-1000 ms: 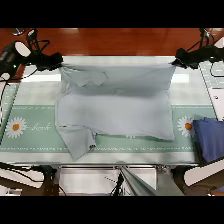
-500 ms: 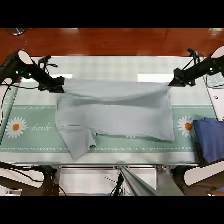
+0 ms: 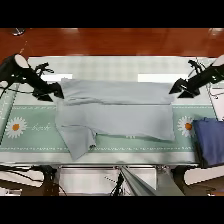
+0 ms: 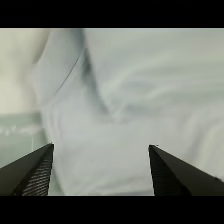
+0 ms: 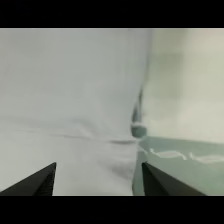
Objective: Fold the shirts.
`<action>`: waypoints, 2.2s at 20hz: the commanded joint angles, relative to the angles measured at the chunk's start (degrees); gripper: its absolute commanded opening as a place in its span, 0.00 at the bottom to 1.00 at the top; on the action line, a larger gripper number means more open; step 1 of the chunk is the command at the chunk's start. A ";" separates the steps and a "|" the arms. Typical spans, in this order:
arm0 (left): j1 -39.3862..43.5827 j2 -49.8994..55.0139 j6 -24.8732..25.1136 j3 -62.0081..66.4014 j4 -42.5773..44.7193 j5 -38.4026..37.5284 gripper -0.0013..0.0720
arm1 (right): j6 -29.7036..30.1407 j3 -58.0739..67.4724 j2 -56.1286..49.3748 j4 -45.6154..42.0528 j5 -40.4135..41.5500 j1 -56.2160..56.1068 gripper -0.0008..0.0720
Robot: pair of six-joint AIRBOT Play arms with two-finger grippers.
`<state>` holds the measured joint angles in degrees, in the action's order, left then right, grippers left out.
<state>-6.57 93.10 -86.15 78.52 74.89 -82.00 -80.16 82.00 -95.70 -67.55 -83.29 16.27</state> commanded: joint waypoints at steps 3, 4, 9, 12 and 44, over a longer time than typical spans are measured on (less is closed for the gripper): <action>-7.50 -11.96 -0.57 -17.29 2.67 -4.57 0.98 | 3.74 -28.63 20.61 3.96 13.38 4.02 0.86; -9.31 -15.65 -1.36 -22.40 2.36 -2.45 0.98 | 5.20 -35.19 25.00 7.17 15.98 3.98 0.86; -16.35 -32.74 -1.01 -42.93 -12.35 10.25 0.98 | 11.87 -53.09 39.26 20.90 18.80 3.91 0.86; -14.75 -35.21 3.02 -50.38 -20.52 15.13 0.98 | 11.89 -53.31 40.09 22.49 18.64 3.91 0.86; -4.22 -33.42 6.19 -54.51 -23.54 23.41 0.05 | 1.42 -51.76 27.67 10.38 13.49 10.05 0.86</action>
<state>-10.83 59.64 -79.94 23.97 51.37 -58.65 -79.40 30.30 -65.25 -62.30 -74.19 28.01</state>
